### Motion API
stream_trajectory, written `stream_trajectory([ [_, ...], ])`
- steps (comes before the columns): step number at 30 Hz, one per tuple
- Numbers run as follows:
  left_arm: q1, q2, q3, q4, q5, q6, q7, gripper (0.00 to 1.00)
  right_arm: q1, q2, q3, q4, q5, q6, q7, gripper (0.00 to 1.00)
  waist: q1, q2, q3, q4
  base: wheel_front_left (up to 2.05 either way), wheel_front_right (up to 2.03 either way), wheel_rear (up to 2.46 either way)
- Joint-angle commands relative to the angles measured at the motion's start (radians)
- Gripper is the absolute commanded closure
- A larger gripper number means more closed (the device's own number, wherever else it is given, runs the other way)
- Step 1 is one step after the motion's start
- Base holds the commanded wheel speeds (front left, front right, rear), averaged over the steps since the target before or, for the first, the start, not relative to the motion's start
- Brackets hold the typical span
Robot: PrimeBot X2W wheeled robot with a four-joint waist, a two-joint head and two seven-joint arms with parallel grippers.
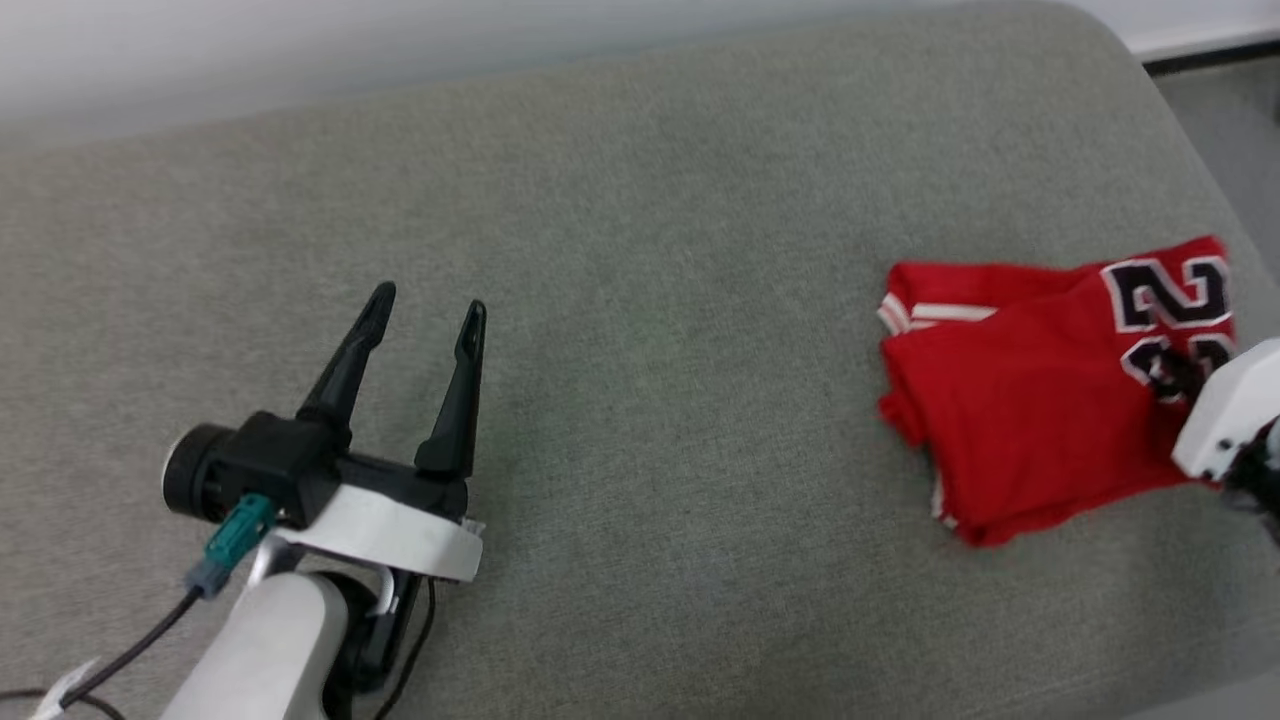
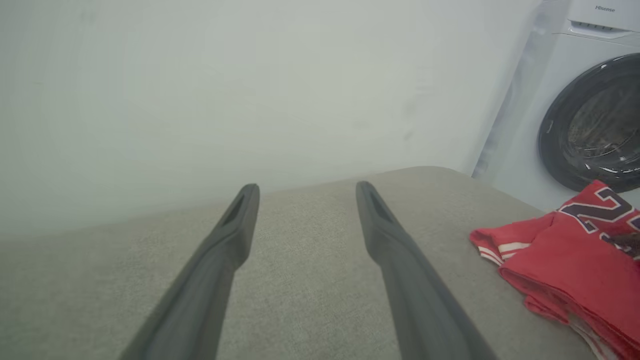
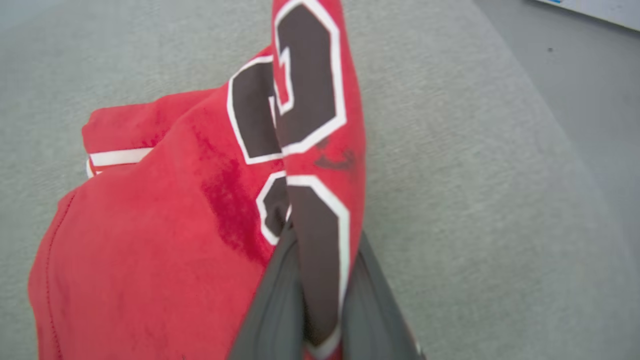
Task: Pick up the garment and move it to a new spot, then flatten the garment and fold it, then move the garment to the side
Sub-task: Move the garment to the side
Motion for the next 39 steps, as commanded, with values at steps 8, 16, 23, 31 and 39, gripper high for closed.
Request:
stream_trajectory([
  [8, -0.158, 0.03, -0.026, -0.074, 0.052, -0.034, 0.043, 0.0, -0.178, -0.093, -0.219, 0.065, -0.135, -0.001, -0.129, 1.0, -0.0001, -0.0001, 0.275, -0.033, 0.0, 0.0, 0.0],
  [16, -0.212, 0.036, -0.032, -0.092, 0.064, -0.042, 0.052, 0.0, -0.251, -0.066, -0.326, 0.111, -0.27, -0.001, -0.276, 0.0, -0.0001, -0.0001, 0.366, -0.001, 0.0, 0.0, 0.0],
  [23, -0.217, 0.041, -0.033, -0.081, 0.058, -0.044, 0.045, 0.0, -0.259, -0.051, -0.418, 0.199, -0.386, -0.001, -0.397, 0.0, -0.0001, -0.0001, 0.369, 0.006, 0.0, 0.0, 0.0],
  [31, -0.159, 0.022, -0.032, -0.022, 0.032, -0.033, 0.017, 0.0, -0.211, -0.061, -0.461, 0.208, -0.455, -0.001, -0.461, 0.0, -0.0001, -0.0001, 0.235, -0.003, 0.0, 0.0, 0.0],
  [39, -0.037, -0.012, -0.023, 0.048, -0.012, -0.006, -0.014, 0.0, -0.069, -0.009, -0.385, 0.087, -0.445, -0.001, -0.453, 0.0, -0.0001, -0.0001, 0.033, 0.017, 0.0, 0.0, 0.0],
])
